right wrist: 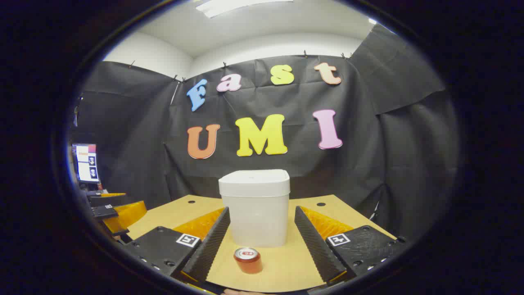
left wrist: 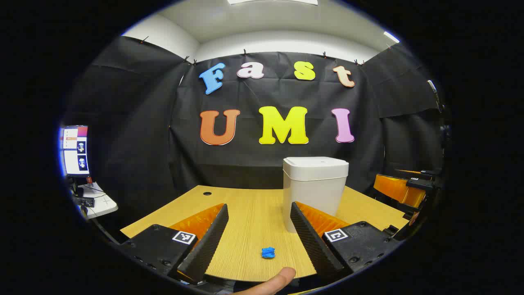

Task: Press the lid of the desktop garbage bin to open it, pick up the crumpled paper on the desktop and throw it into the bin, then pick up the pop can on the desktop and drop it into the bin, and finally close the garbage bin lid.

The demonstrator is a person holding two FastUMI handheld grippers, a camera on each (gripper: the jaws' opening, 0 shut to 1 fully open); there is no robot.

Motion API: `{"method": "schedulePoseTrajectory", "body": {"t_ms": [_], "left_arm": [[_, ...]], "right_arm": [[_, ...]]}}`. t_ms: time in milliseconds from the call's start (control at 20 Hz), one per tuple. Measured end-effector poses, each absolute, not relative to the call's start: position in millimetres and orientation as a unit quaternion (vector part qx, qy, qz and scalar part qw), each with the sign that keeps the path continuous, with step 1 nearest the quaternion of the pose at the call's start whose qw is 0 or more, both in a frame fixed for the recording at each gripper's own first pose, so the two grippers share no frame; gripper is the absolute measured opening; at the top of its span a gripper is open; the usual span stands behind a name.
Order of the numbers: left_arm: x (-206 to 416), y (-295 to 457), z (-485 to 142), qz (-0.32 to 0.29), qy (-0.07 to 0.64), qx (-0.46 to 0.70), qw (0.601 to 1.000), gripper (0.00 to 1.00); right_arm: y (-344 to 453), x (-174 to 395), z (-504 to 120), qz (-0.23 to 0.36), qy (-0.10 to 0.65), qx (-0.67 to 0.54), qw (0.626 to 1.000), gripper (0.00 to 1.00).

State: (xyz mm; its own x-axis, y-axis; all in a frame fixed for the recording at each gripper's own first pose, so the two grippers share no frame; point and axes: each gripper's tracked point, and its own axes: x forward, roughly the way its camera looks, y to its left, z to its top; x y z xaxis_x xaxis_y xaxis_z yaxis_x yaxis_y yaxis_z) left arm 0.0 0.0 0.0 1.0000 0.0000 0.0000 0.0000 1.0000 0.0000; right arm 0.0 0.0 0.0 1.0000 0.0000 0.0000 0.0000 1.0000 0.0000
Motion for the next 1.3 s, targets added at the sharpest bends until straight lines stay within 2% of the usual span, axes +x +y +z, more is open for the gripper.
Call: {"method": "schedulePoseTrajectory", "body": {"t_ms": [50, 650, 1100, 1300], "left_arm": [[0, 0, -1, -0.003, 0.002, -0.002, 1.0, 0.98], [6, 19, -2, 0.015, -0.004, 0.008, 1.0, 0.98], [14, 31, -7, 0.031, 0.001, -0.001, 1.0, 0.98], [17, 28, -12, 0.027, 0.01, -0.006, 1.0, 0.98]], "right_arm": [[2, -1, 0, 0.0, -0.003, -0.001, 1.0, 0.95], [33, 15, 8, -0.001, -0.016, -0.04, 0.999, 0.97], [56, 26, -7, 0.022, 0.012, -0.045, 0.999, 0.96], [65, 42, -1, 0.033, 0.001, -0.053, 0.998, 0.97]]}}
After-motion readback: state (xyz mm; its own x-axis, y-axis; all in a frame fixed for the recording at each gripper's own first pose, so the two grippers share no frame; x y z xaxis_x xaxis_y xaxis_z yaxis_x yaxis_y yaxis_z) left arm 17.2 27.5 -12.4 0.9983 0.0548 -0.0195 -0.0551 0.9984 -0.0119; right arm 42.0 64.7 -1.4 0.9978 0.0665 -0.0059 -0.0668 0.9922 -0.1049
